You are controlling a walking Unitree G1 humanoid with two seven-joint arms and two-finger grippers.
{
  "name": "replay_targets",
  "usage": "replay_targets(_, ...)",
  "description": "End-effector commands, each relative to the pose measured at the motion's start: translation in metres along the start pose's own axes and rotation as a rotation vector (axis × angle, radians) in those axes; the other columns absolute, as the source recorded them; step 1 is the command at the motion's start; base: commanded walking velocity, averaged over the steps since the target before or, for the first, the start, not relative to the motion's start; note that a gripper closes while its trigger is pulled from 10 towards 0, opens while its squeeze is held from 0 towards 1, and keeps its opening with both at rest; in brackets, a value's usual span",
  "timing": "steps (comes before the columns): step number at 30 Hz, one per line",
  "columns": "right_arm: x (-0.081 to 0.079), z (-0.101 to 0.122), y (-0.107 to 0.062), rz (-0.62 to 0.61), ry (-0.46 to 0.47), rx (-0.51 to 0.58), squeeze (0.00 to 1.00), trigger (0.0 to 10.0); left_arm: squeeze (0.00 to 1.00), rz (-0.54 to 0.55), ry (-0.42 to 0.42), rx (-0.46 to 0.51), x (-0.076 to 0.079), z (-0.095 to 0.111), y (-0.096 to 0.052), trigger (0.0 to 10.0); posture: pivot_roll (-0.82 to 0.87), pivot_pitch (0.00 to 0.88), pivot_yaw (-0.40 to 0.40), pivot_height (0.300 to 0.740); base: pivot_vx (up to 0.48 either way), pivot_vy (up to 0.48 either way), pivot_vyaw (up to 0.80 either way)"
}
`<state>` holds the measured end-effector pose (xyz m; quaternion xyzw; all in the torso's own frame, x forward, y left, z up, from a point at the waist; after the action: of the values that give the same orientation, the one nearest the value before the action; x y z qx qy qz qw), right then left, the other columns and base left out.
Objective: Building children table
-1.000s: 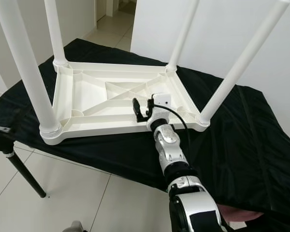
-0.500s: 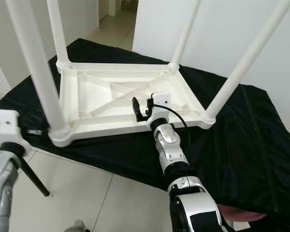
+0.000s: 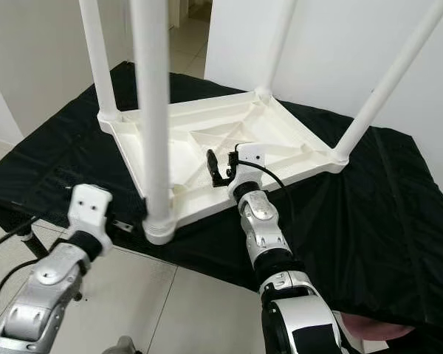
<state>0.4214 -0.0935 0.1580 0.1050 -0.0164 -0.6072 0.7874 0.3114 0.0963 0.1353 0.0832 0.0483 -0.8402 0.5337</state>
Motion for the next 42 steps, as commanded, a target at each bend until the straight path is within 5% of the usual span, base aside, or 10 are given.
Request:
replay_targets(1, 0.012, 0.002, -0.003, -0.045, -0.011, 0.011, 0.00, 10.0, 0.00, -0.344, -0.018, 0.018, 0.052, 0.003, 0.003, 10.0, 0.09, 0.000, -0.059, 0.740, 0.000, 0.000, 0.00)
replay_targets(3, 0.018, 0.001, -0.005, -0.079, -0.016, 0.010, 0.00, 10.0, 0.00, -0.371, -0.026, 0.038, 0.061, 0.010, 0.009, 10.0, 0.08, 0.000, -0.050, 0.740, 0.000, 0.000, 0.00)
replay_targets(7, 0.061, -0.007, -0.015, -0.340, -0.052, -0.030, 0.00, 10.0, 0.00, -0.445, -0.025, 0.078, 0.082, 0.023, 0.017, 10.0, 0.07, 0.000, -0.041, 0.740, 0.000, 0.000, 0.00)
replay_targets(19, 0.107, -0.042, -0.042, -0.672, -0.048, -0.188, 0.00, 10.0, 0.00, -0.493, 0.013, 0.113, 0.091, 0.032, 0.023, 10.0, 0.08, 0.000, -0.060, 0.740, 0.000, 0.000, 0.00)
replay_targets(30, 0.119, -0.048, -0.046, -0.738, -0.048, -0.250, 0.00, 10.0, 0.00, -0.559, 0.048, 0.126, 0.101, 0.034, 0.030, 10.0, 0.10, 0.000, -0.105, 0.740, 0.000, 0.000, 0.00)
replay_targets(42, 0.103, -0.049, -0.021, -0.579, 0.258, -0.286, 0.00, 10.0, 0.00, -0.605, 0.038, 0.227, 0.116, 0.065, 0.028, 10.0, 0.11, 0.000, -0.126, 0.740, 0.000, 0.000, 0.00)
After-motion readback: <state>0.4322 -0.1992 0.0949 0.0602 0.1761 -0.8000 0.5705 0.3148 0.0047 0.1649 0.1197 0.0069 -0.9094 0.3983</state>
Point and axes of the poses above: a point about 5 cm out from each wrist's last joint towards the gripper, its own y axis pointing out of the wrist towards the gripper, its own z axis along the axis of the wrist's last joint, x = y × z, the point moved 6 cm from there along y, pointing out of the wrist towards the gripper, and after that the axes turned 4 degrees about y, right-handed, at the moved point
